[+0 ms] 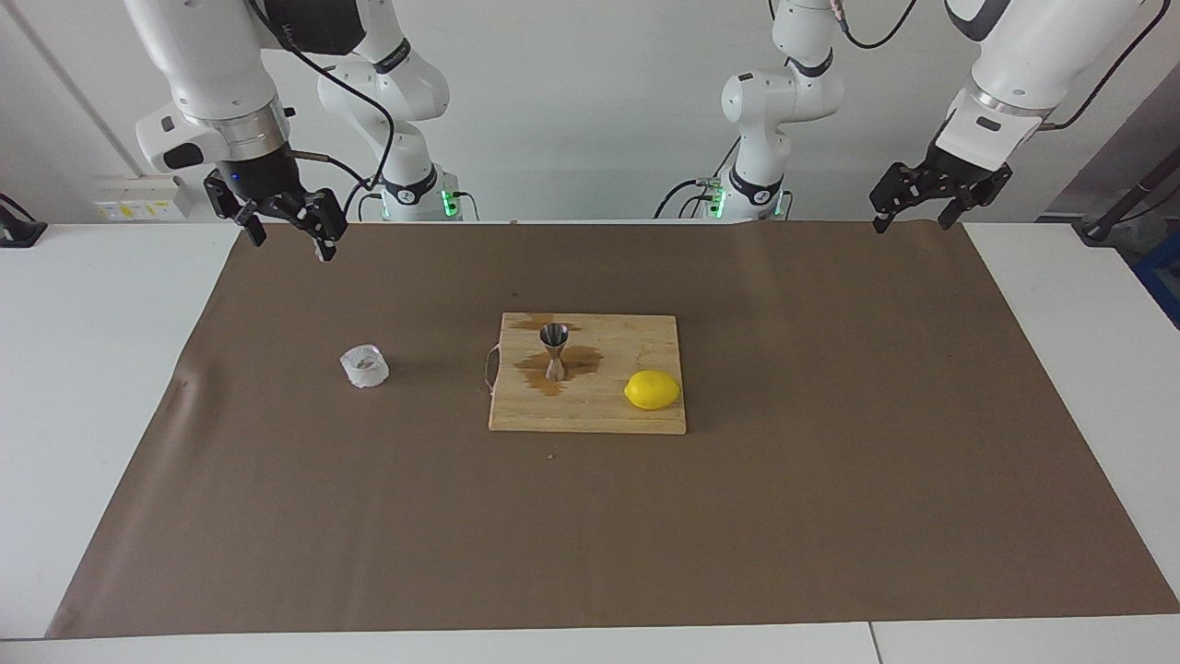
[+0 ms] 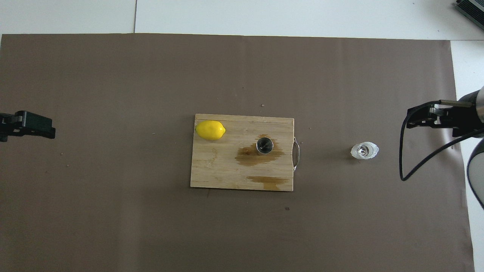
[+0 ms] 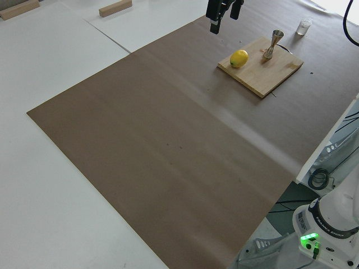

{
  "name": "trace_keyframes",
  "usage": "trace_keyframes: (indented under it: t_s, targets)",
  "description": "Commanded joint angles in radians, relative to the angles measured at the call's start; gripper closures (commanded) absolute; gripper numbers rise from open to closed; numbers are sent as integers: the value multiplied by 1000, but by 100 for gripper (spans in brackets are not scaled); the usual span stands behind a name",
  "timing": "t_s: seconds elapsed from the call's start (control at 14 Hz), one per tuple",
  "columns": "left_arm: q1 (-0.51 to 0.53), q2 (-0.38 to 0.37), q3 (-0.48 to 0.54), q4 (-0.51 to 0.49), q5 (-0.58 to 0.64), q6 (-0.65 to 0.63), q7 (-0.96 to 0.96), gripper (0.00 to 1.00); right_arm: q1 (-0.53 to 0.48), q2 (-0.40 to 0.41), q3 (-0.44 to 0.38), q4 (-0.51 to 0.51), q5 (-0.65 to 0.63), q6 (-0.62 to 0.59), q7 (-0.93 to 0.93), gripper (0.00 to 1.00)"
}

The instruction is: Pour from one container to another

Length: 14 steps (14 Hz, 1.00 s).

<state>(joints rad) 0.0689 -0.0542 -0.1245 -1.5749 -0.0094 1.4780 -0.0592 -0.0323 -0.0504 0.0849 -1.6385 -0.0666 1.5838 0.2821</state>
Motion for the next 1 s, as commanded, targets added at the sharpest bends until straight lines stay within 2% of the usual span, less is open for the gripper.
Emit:
trace_keyframes:
  t_s: [0.0,0.14,0.43,0.93]
  targets:
    - [3,-32,0,-34,11,5,5,0,-12,-6,2,-4,33,-19,-7,0]
    - [3,-32,0,-34,11,5,5,0,-12,-5,-1,-10,34,2,-79,0]
    - [3,-32,0,-34,11,5,5,0,-12,-9,-1,-35,34,50,-83,0]
    - [3,-32,0,-34,9,5,5,0,-11,-32,-1,-76,45,50,-90,0]
